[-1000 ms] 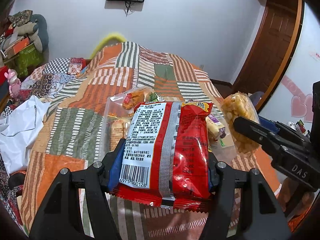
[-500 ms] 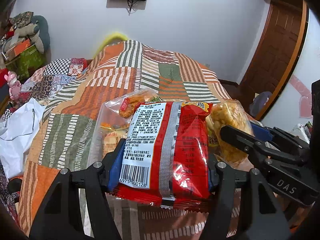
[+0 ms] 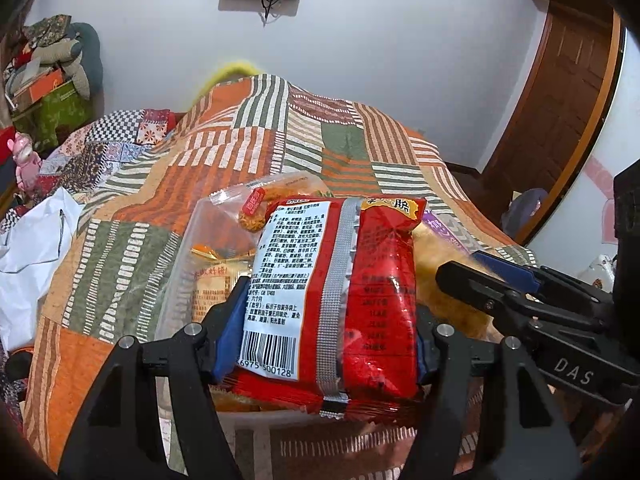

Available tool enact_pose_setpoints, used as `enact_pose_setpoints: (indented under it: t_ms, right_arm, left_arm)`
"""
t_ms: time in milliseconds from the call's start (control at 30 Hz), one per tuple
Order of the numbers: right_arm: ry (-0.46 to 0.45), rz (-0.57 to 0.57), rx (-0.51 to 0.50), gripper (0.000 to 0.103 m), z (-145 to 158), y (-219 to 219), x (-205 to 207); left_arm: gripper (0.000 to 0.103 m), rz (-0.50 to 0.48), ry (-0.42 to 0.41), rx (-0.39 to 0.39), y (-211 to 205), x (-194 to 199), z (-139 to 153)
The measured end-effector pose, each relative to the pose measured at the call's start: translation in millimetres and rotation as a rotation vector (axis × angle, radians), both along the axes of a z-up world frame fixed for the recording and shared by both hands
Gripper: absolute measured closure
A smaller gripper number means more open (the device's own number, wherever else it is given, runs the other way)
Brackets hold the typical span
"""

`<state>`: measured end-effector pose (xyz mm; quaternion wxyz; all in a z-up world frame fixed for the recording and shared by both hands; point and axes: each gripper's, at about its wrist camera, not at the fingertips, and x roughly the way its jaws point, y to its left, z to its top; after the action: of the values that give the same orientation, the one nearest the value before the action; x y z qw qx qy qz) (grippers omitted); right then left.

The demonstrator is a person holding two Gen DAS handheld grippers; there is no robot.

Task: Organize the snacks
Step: 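Lower the red bag and cookie pack into the box and open both tools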

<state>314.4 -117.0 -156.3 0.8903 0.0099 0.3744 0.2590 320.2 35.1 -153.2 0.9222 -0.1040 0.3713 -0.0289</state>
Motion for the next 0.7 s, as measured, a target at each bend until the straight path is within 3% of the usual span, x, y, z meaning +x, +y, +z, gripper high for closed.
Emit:
enact_pose_setpoints:
  t_ms: [133, 233, 467, 700]
  right_arm:
    - [-0.012, -0.008, -0.015, 0.058, 5.2, -1.0, -4.5]
    - [-0.009, -0.004, -0.002, 0.056, 7.4, -3.6, -8.0]
    - [-0.05, -0.005, 0.01, 0.055, 26.2, -11.6, -24.8]
    - [-0.108, 0.011, 0.052, 0.052, 55.4, -22.7, -51.8]
  left_arm:
    - [0.023, -0.018, 0.012, -0.032, 3.6, -2.9, -0.4]
    - [0.02, -0.028, 0.017, -0.046, 4.9, -7.6, 1.3]
    - [0.02, -0.05, -0.012, -0.044, 1.9, -28.2, 17.6]
    - [0.02, -0.046, -0.097, -0.013, 2.7, -68.9, 52.9]
